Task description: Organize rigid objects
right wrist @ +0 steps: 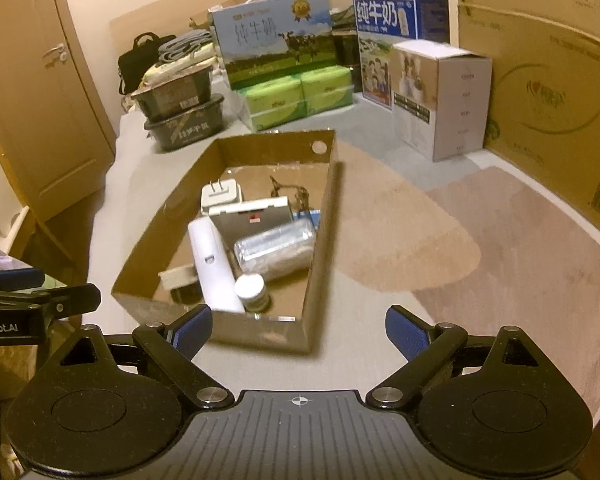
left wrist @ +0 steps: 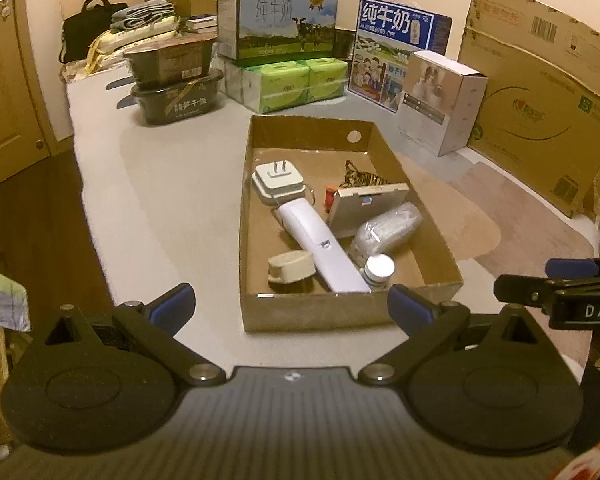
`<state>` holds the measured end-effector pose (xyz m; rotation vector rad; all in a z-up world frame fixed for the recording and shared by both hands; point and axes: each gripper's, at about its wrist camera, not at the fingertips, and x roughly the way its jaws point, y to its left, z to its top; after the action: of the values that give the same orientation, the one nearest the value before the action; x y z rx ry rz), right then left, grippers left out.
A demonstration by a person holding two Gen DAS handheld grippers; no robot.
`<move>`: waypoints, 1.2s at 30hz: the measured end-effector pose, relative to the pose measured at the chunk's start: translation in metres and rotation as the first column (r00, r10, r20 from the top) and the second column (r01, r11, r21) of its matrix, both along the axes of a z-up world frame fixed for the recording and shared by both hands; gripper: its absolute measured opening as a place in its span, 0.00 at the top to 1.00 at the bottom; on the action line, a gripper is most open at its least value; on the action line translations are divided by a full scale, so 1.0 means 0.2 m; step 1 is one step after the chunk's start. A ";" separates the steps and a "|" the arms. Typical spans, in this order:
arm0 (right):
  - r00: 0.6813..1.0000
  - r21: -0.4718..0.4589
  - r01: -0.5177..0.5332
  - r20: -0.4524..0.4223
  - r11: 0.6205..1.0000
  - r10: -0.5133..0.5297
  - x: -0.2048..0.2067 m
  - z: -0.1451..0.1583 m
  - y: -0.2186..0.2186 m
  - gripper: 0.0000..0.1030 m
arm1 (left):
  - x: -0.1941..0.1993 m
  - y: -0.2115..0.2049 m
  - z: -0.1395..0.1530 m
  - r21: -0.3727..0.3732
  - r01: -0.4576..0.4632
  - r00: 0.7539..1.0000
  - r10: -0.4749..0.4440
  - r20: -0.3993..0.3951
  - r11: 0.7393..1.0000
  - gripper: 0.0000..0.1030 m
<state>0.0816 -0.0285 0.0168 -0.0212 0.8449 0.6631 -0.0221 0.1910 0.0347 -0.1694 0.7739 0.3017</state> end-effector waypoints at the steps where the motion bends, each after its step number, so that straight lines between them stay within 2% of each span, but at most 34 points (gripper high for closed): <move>1: 1.000 -0.001 0.001 -0.003 1.000 -0.001 -0.01 -0.01 -0.01 0.10 | -0.01 -0.01 0.00 0.006 -0.003 1.000 0.003 -0.003 1.000 0.02; 7: 1.000 -0.011 0.004 -0.018 1.000 -0.004 -0.06 -0.04 -0.05 0.10 | -0.04 -0.06 -0.03 -0.020 -0.007 1.000 0.007 -0.015 1.000 0.02; 13: 1.000 -0.011 0.002 -0.030 1.000 -0.003 -0.11 -0.06 -0.07 0.10 | -0.05 -0.11 -0.06 -0.003 -0.005 0.999 0.005 -0.037 1.000 0.02; 27: 0.999 -0.023 0.015 -0.049 1.000 -0.016 -0.20 -0.09 -0.14 0.10 | -0.11 -0.16 -0.11 -0.032 0.001 0.999 -0.002 -0.052 0.999 0.02; 36: 0.999 -0.026 -0.007 -0.048 1.000 0.005 -0.24 -0.08 -0.13 0.10 | -0.12 -0.19 -0.14 -0.024 0.016 0.998 -0.017 -0.063 1.000 0.02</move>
<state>0.0335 -0.0550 0.0005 -0.0316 0.8999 0.6603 -0.0469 0.1531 0.0071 -0.1763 0.8412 0.2835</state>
